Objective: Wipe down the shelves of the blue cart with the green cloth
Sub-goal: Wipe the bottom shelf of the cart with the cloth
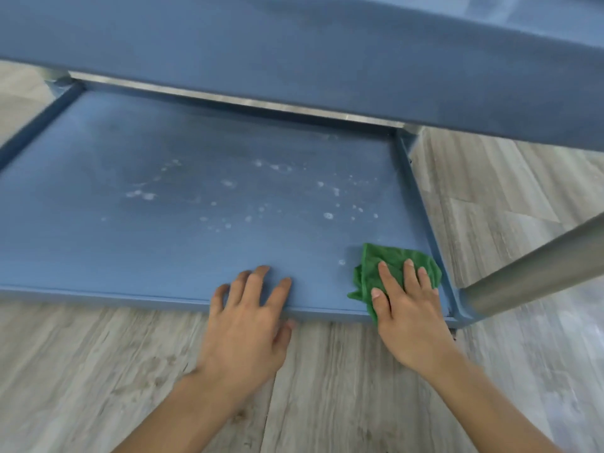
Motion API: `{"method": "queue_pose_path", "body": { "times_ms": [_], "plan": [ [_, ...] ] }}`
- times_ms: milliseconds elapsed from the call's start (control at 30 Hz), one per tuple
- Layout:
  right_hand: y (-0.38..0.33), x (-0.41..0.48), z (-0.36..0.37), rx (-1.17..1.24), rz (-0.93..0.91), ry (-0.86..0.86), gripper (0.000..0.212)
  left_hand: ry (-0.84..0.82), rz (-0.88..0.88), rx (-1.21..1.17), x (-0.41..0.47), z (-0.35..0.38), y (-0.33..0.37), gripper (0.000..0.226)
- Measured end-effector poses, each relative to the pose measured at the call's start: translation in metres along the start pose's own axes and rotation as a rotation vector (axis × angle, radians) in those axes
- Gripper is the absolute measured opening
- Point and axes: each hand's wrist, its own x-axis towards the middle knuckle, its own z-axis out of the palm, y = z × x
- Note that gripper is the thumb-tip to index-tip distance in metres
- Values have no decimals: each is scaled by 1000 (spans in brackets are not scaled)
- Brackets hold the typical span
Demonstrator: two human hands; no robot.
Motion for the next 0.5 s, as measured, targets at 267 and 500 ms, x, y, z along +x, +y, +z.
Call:
{"method": "queue_pose_path", "body": {
  "times_ms": [267,500],
  "plan": [
    [-86,2,6,178,28,42,55,26,-268,25,-58,-37,-144,71],
    [-242,11,42,139,-151,105,56,-186,-374,115,-95,-67,-280,81]
  ]
}}
